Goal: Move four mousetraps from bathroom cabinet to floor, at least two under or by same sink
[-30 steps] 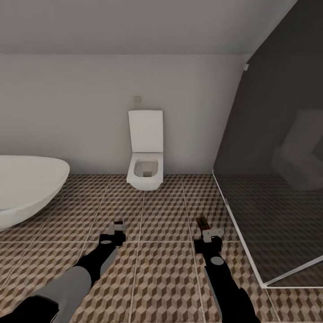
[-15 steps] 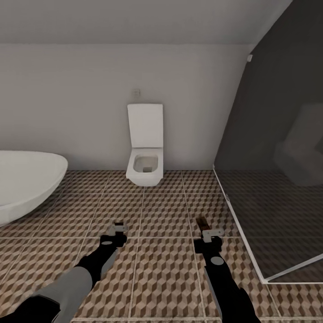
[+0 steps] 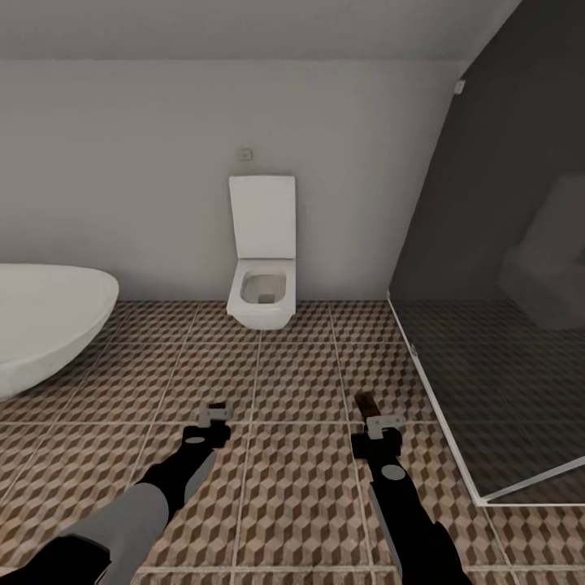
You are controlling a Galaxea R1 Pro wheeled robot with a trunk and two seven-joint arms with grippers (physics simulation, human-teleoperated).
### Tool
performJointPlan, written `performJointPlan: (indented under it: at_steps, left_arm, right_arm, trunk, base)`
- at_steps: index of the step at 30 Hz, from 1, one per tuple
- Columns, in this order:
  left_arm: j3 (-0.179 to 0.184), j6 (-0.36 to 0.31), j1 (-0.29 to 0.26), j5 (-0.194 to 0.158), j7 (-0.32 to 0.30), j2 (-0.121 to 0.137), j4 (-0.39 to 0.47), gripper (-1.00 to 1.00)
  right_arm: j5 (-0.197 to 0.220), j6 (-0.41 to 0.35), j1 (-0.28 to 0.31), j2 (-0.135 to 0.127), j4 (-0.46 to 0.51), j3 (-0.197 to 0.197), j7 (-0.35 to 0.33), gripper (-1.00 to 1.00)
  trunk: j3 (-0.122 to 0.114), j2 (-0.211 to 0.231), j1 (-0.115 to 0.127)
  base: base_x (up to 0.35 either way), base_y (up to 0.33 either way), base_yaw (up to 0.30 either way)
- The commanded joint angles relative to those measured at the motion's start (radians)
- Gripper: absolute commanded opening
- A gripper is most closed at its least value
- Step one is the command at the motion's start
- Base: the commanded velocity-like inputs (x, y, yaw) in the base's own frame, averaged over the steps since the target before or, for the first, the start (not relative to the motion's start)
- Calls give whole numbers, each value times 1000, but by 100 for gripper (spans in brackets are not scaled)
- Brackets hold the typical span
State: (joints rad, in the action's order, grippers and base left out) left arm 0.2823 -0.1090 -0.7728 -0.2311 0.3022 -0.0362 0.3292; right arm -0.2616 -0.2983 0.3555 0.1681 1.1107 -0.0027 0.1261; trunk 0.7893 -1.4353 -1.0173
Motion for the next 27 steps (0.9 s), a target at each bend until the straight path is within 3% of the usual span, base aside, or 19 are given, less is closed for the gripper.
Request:
performJointPlan:
  at_steps: [1,14,20,27]
  left_arm:
    - [9,-6,0,-7,11,1,2,-100]
    - [9,-2,0,-6,11,0,-11,-100]
    - [9,107,0,-5,11,-1,-59,-100]
    - [9,145,1,-4,11,-1,-89,-100]
  right_arm:
    - [-8,-7,0,1,1,0,0,-100]
    - [-8,-7,0,1,0,0,0,-100]
    - [-8,-7,0,0,0,0,0,-100]
    - [-8,-7,0,1,-6,0,0,-100]
  trunk:
    - [6,-8,-4]
    - [67,-99,-54]
    - [96,-141,-77]
    - [129,-190,-104]
  base:
    - [0,0,0]
    - [0,0,0]
    - [0,0,0]
    - [0,0,0]
